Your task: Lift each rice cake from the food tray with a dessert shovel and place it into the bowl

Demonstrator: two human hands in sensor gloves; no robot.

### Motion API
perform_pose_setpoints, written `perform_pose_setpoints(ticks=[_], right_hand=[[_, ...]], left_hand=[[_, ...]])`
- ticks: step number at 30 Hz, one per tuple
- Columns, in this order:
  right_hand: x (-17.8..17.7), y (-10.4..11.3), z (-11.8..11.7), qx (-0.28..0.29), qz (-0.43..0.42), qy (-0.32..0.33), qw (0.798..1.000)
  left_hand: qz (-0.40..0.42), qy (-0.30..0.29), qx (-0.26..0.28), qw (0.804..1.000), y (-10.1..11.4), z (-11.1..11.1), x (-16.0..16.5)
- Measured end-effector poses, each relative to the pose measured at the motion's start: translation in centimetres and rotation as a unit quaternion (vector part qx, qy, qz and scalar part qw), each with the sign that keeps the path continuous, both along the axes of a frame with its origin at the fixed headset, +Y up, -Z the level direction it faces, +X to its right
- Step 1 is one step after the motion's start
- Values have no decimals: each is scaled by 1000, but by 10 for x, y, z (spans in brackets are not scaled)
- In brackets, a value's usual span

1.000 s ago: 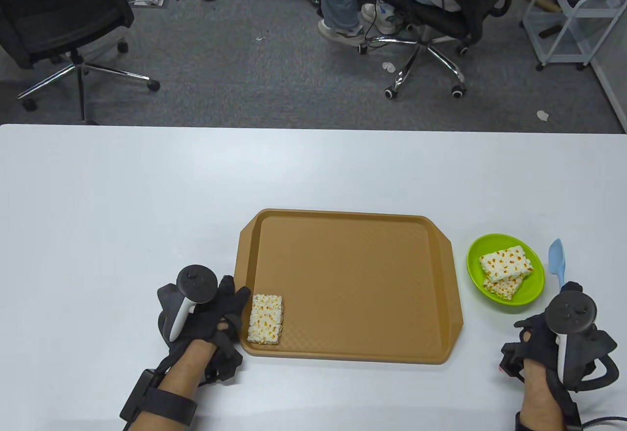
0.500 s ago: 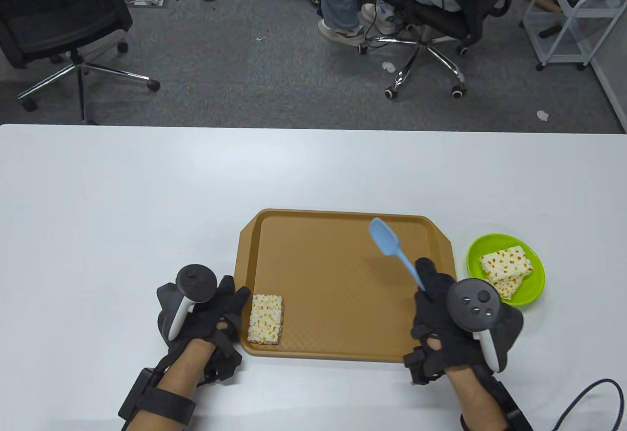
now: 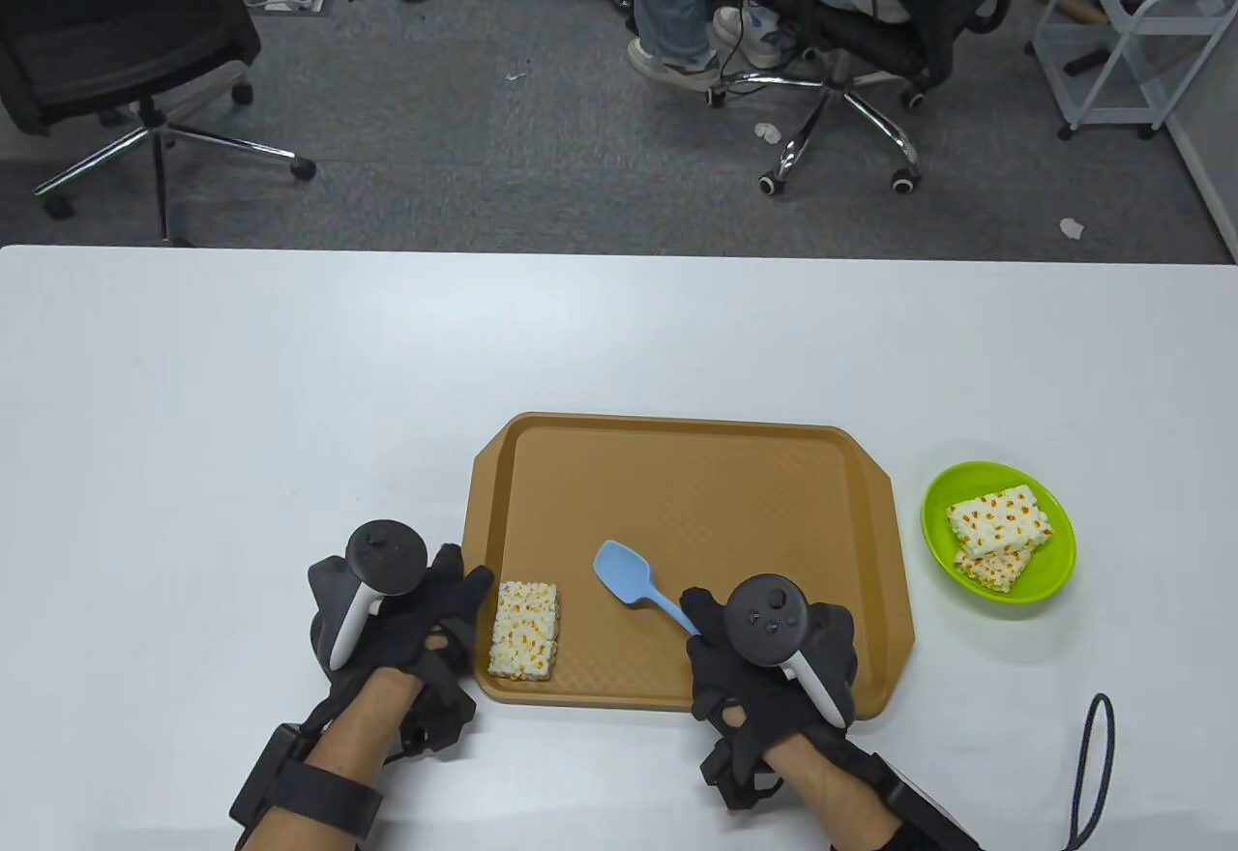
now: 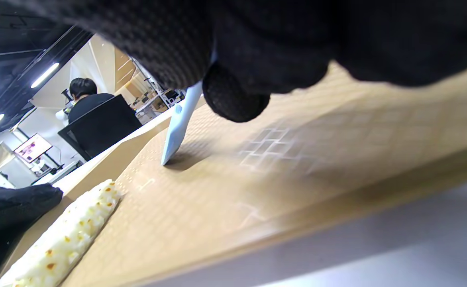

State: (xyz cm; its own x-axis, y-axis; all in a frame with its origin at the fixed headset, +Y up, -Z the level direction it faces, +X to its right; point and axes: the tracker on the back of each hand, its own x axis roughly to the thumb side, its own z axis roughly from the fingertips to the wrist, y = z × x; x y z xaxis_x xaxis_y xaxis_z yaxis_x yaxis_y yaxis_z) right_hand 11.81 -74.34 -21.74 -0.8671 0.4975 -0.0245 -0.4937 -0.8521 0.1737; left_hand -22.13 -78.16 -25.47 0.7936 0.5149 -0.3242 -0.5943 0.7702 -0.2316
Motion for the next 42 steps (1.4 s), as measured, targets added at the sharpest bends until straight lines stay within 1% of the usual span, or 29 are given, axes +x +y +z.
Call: perform_pose_setpoints(ticks=[2,6,9,11,14,16,17,25,29,42], right_hand=[[-7,1,3,-2,5,25,1000],[-21,3,10,-28,2,69,997],[-22,8,10,-12,15,77,997],[-17,7,6,-36,-1,78,996],[-6,2,-4,-95,-46,68,992],[1,-4,-9,-140,-76,65,985],[5,-5,-11,-152,-86,70,982],[11,-6,-13,-139,-68,107,982],[8,-11,-11,-172,-82,133,973],[-20,-16,-2,-153,-87,117,977]], left_hand=[[1,0,0,1000,0,0,0],[1,0,0,1000,0,0,0],[3,-1,0,1000,0,0,0],[4,-1,0,1000,0,-1,0],[4,-2,-1,1000,0,-1,0],[4,-3,-1,1000,0,-1,0],[5,-3,-1,1000,0,-1,0],[7,-3,-3,1000,0,-1,0],[7,-4,-5,1000,0,-1,-1],[6,-5,-7,1000,0,-1,-1]])
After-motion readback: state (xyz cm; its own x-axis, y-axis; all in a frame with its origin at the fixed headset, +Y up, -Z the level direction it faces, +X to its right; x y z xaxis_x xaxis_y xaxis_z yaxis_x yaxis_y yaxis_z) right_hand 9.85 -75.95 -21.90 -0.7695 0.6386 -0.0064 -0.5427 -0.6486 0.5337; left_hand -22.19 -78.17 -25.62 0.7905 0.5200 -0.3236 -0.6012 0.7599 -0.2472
